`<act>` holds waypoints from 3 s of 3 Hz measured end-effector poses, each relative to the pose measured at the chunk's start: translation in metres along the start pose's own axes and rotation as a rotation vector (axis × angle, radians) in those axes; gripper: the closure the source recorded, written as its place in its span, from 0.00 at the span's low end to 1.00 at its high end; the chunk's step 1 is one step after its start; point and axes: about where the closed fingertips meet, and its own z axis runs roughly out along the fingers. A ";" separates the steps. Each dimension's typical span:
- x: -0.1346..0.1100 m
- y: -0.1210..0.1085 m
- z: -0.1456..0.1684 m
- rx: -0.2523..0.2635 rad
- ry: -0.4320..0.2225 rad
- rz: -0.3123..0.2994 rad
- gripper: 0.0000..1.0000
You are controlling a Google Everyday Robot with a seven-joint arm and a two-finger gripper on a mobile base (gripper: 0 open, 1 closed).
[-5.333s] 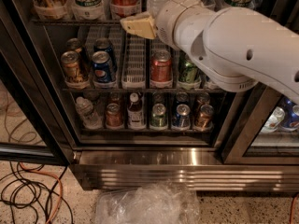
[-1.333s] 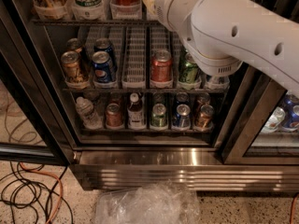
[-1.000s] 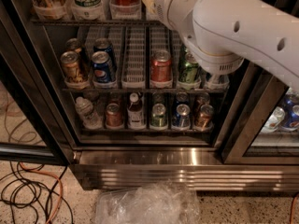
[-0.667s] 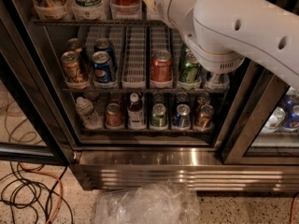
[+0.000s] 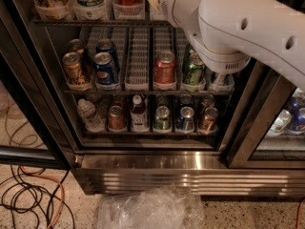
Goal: Pick water bottle from top shelf of fridge
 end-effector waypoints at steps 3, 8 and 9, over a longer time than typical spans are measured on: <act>-0.003 0.004 -0.001 -0.028 -0.008 -0.015 1.00; -0.005 -0.061 0.003 0.113 -0.091 0.071 1.00; -0.005 -0.061 0.003 0.113 -0.091 0.071 1.00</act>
Offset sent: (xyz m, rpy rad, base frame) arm 0.0315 0.0264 0.0686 0.0033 0.0116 0.0785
